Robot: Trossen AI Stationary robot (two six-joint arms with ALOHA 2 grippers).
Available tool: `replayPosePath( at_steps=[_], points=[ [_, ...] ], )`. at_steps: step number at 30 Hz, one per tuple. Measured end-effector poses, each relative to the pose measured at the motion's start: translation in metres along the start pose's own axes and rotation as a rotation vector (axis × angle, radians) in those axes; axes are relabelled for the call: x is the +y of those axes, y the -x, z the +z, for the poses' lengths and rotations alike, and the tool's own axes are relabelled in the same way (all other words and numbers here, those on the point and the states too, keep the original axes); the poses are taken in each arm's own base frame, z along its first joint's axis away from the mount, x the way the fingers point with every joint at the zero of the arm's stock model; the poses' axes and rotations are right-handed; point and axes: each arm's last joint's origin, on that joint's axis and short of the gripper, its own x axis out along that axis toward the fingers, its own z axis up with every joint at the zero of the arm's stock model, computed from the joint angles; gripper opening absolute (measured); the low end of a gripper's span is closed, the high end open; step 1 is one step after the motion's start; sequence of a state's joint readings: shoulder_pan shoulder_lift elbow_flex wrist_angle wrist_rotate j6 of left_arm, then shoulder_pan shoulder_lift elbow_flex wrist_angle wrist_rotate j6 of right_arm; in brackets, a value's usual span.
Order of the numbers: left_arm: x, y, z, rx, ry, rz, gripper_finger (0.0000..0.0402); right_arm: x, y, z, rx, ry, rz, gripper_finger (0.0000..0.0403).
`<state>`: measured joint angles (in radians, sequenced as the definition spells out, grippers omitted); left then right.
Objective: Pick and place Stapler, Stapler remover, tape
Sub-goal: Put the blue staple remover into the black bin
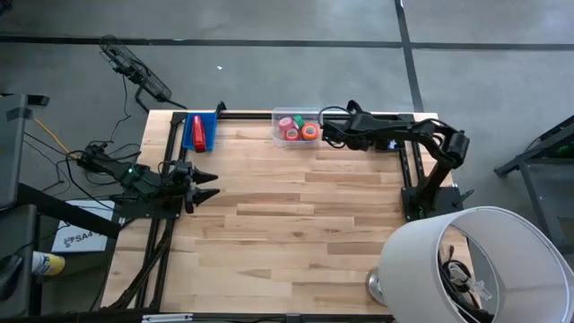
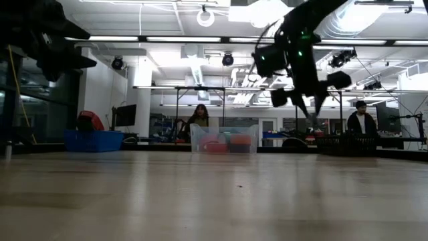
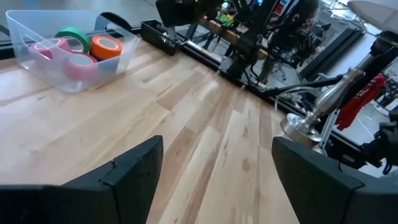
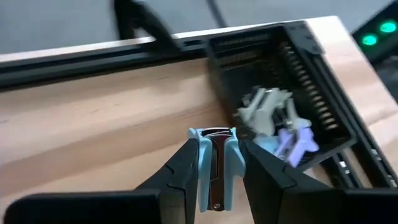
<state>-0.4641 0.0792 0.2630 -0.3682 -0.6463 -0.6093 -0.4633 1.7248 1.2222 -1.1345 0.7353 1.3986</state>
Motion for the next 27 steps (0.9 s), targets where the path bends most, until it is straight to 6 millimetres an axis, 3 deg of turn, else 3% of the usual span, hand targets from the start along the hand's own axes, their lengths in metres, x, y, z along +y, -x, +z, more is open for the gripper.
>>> replayPosePath(
  at_steps=[6,15,24,27],
  points=[
    [0.002,0.000,-0.003,0.024,-0.006,0.016,0.0295,-0.015,-0.028,0.001,-0.026,-0.079,-0.117,0.0089],
    [0.005,0.000,-0.007,0.061,0.015,0.038,0.0295,-0.031,-0.057,0.028,-0.058,-0.163,-0.233,0.0089],
    [0.006,0.000,-0.007,0.067,0.007,0.049,0.0295,-0.042,-0.074,0.044,-0.025,-0.209,-0.291,0.0089],
    [0.006,0.000,-0.008,0.068,0.005,0.051,0.0295,-0.043,-0.075,0.044,-0.006,-0.215,-0.292,0.0140]
  ],
)
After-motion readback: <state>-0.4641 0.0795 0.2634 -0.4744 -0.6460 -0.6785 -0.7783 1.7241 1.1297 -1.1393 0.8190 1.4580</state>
